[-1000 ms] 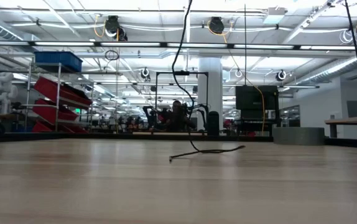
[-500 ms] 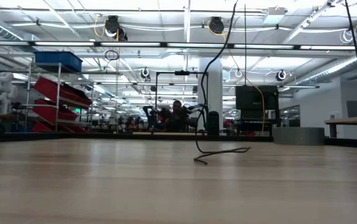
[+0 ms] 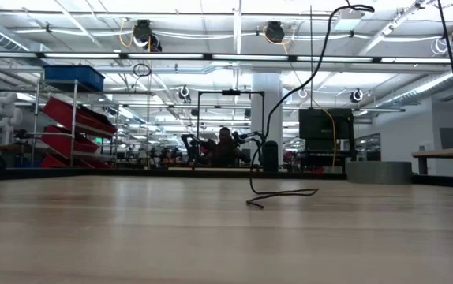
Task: Coil cords
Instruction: Uncoil the black wire from the spool
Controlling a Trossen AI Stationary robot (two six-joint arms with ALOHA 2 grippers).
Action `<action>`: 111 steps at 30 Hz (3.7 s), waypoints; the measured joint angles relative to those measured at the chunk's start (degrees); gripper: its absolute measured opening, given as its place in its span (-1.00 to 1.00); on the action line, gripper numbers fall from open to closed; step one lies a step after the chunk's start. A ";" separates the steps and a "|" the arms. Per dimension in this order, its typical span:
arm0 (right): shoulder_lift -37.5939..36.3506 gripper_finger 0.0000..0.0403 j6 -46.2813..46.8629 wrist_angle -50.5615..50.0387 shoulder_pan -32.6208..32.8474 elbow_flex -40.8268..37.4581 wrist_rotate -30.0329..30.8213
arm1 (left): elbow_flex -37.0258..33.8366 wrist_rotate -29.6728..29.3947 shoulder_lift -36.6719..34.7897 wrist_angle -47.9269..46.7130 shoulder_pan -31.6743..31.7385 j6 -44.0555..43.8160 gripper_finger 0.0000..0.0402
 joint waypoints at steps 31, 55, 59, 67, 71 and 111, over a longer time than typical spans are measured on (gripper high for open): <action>0.07 -1.00 -0.99 12.94 -3.75 -18.88 -10.07 | 0.00 1.26 -7.23 -1.75 -0.74 4.01 -1.00; -5.90 -0.68 -16.61 34.87 -4.83 -23.50 -16.43 | 0.13 1.11 -7.45 -2.53 -0.74 2.85 -1.00; -8.57 -0.64 -21.48 43.39 -3.55 -23.47 -16.03 | 0.11 1.08 -7.38 -3.57 -0.71 2.26 -1.00; -8.25 -0.64 -42.44 72.12 -2.59 -23.39 -16.03 | 0.11 0.90 -7.23 -4.09 -0.70 0.97 -1.00; -6.29 -0.64 -49.49 81.57 -3.14 -23.39 -16.12 | 0.07 0.79 -7.17 -4.57 -0.70 0.82 -1.00; 6.88 -0.26 -60.39 102.29 -9.03 -23.39 -5.98 | 0.02 0.74 -7.12 -7.06 -0.59 -1.98 -1.00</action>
